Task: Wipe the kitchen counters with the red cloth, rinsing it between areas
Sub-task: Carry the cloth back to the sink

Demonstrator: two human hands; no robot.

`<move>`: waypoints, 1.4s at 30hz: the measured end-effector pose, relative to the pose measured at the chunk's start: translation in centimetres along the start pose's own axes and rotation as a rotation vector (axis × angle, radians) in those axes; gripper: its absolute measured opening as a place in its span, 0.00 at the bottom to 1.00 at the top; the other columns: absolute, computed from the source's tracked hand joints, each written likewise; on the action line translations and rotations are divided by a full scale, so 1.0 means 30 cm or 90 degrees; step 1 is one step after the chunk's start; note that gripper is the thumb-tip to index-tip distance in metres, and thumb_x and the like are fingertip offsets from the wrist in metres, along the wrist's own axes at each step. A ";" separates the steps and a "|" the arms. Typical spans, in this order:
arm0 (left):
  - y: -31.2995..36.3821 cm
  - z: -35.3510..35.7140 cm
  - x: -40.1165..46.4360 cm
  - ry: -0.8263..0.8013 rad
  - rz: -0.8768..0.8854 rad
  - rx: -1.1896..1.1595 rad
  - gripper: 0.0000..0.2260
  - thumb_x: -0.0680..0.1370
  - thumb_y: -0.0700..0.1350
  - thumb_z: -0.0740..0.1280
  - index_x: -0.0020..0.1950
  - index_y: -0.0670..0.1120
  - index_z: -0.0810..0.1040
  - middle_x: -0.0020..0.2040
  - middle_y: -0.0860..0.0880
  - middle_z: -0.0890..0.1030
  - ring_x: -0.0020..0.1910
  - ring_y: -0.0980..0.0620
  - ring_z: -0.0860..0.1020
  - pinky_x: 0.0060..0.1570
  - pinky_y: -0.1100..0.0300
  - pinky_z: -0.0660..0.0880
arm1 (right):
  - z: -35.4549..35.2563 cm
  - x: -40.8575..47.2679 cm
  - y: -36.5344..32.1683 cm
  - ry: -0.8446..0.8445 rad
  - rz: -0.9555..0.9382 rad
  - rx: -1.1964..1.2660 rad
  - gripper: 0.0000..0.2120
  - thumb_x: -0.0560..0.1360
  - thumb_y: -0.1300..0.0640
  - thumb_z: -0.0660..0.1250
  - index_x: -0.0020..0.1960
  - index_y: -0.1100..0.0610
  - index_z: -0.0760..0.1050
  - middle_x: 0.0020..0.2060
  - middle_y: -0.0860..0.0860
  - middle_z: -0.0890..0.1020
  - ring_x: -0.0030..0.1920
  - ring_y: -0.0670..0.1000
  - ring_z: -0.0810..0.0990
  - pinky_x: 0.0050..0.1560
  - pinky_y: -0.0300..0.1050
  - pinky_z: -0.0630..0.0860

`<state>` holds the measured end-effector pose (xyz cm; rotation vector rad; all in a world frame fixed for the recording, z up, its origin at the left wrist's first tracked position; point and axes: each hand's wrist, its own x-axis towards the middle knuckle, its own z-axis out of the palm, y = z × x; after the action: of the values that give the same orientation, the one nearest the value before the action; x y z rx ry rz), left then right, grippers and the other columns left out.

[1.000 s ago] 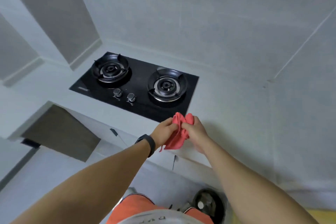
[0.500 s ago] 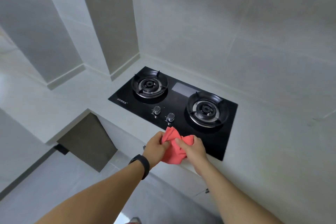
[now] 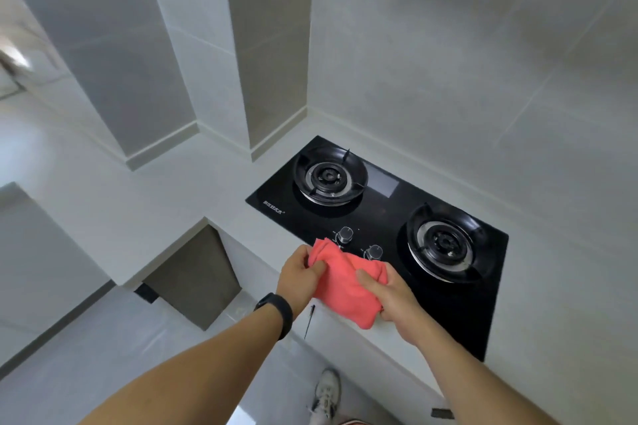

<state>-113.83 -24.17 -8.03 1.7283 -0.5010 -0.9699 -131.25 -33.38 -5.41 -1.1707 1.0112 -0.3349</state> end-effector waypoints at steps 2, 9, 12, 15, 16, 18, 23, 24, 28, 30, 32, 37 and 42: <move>0.028 -0.036 0.057 0.035 -0.023 -0.030 0.16 0.69 0.48 0.63 0.49 0.38 0.73 0.38 0.50 0.76 0.38 0.51 0.72 0.38 0.57 0.69 | 0.023 0.074 -0.039 -0.057 0.002 -0.024 0.27 0.65 0.50 0.76 0.61 0.56 0.74 0.45 0.48 0.83 0.32 0.37 0.81 0.27 0.29 0.70; 0.109 -0.252 0.205 0.121 -0.058 -0.057 0.05 0.76 0.47 0.68 0.49 0.46 0.77 0.39 0.52 0.83 0.36 0.55 0.79 0.36 0.62 0.75 | 0.185 0.408 -0.175 -0.146 -0.007 -0.110 0.32 0.62 0.40 0.82 0.60 0.54 0.80 0.52 0.51 0.88 0.52 0.51 0.87 0.43 0.43 0.79; 0.113 -0.357 0.222 0.189 -0.075 -0.078 0.10 0.73 0.51 0.67 0.50 0.47 0.78 0.43 0.50 0.85 0.41 0.51 0.80 0.44 0.55 0.78 | 0.319 0.529 -0.211 -0.167 -0.049 -0.143 0.35 0.58 0.34 0.80 0.56 0.54 0.83 0.49 0.51 0.88 0.52 0.53 0.87 0.53 0.52 0.83; 0.092 -0.460 0.227 0.270 -0.081 -0.101 0.06 0.80 0.48 0.68 0.55 0.48 0.79 0.51 0.48 0.85 0.49 0.47 0.82 0.53 0.52 0.78 | 0.477 0.608 -0.254 -0.200 -0.079 -0.152 0.27 0.64 0.39 0.79 0.55 0.55 0.83 0.48 0.50 0.88 0.51 0.52 0.87 0.54 0.50 0.83; 0.082 -0.496 0.224 0.298 -0.085 -0.108 0.05 0.82 0.47 0.67 0.56 0.48 0.79 0.52 0.48 0.85 0.51 0.47 0.82 0.55 0.52 0.78 | 0.531 0.628 -0.265 -0.211 -0.085 -0.156 0.24 0.66 0.41 0.79 0.55 0.55 0.83 0.48 0.51 0.88 0.51 0.52 0.87 0.53 0.49 0.83; 0.064 -0.577 0.213 0.358 -0.081 -0.126 0.04 0.83 0.47 0.66 0.56 0.49 0.78 0.52 0.48 0.85 0.52 0.47 0.82 0.55 0.53 0.78 | 0.644 0.664 -0.272 -0.233 -0.086 -0.158 0.18 0.72 0.45 0.79 0.55 0.55 0.83 0.49 0.52 0.88 0.52 0.53 0.87 0.55 0.51 0.82; 0.036 -0.781 0.157 0.452 -0.069 -0.201 0.07 0.85 0.46 0.63 0.63 0.53 0.74 0.56 0.48 0.84 0.55 0.47 0.83 0.58 0.50 0.80 | 0.919 0.669 -0.292 -0.264 -0.105 -0.169 0.13 0.78 0.47 0.74 0.58 0.52 0.81 0.50 0.50 0.87 0.51 0.49 0.86 0.50 0.48 0.82; 0.031 -0.827 0.140 0.466 -0.070 -0.208 0.08 0.85 0.45 0.62 0.63 0.54 0.74 0.56 0.48 0.83 0.54 0.47 0.83 0.58 0.49 0.80 | 0.973 0.659 -0.299 -0.263 -0.117 -0.181 0.10 0.80 0.48 0.71 0.57 0.52 0.80 0.48 0.50 0.87 0.47 0.48 0.85 0.44 0.44 0.80; -0.015 -1.073 0.079 0.474 -0.080 -0.280 0.10 0.82 0.38 0.60 0.57 0.51 0.76 0.52 0.46 0.84 0.49 0.46 0.81 0.47 0.53 0.77 | 1.239 0.614 -0.306 -0.258 -0.175 -0.244 0.07 0.83 0.48 0.66 0.52 0.50 0.79 0.46 0.53 0.85 0.42 0.51 0.82 0.43 0.51 0.79; -0.024 -1.199 0.063 0.444 -0.092 -0.321 0.11 0.80 0.36 0.60 0.58 0.47 0.77 0.52 0.45 0.84 0.48 0.46 0.80 0.45 0.54 0.76 | 1.369 0.591 -0.312 -0.264 -0.207 -0.265 0.07 0.83 0.47 0.66 0.52 0.50 0.79 0.46 0.50 0.85 0.46 0.53 0.84 0.49 0.56 0.82; -0.039 -1.351 0.038 0.430 -0.083 -0.353 0.10 0.81 0.38 0.61 0.59 0.46 0.76 0.54 0.44 0.83 0.50 0.46 0.81 0.49 0.51 0.78 | 1.539 0.555 -0.322 -0.273 -0.222 -0.275 0.07 0.82 0.46 0.67 0.52 0.49 0.79 0.47 0.49 0.86 0.49 0.55 0.85 0.51 0.60 0.83; -0.046 -1.692 -0.060 0.456 -0.029 -0.354 0.19 0.74 0.49 0.67 0.63 0.44 0.72 0.56 0.43 0.79 0.53 0.44 0.79 0.56 0.43 0.77 | 1.906 0.467 -0.360 -0.284 -0.249 -0.252 0.08 0.81 0.46 0.69 0.50 0.50 0.80 0.47 0.55 0.85 0.46 0.60 0.85 0.45 0.65 0.83; -0.120 -2.002 -0.165 0.533 -0.015 -0.310 0.07 0.84 0.45 0.64 0.59 0.43 0.75 0.58 0.43 0.81 0.54 0.48 0.81 0.51 0.54 0.79 | 2.239 0.391 -0.363 -0.315 -0.278 -0.267 0.09 0.81 0.49 0.70 0.49 0.55 0.79 0.44 0.55 0.84 0.38 0.50 0.83 0.34 0.40 0.79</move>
<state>-68.96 15.77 -1.84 1.5119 0.2829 -0.2727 -68.45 -5.33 0.73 -1.7555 0.3901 -0.1589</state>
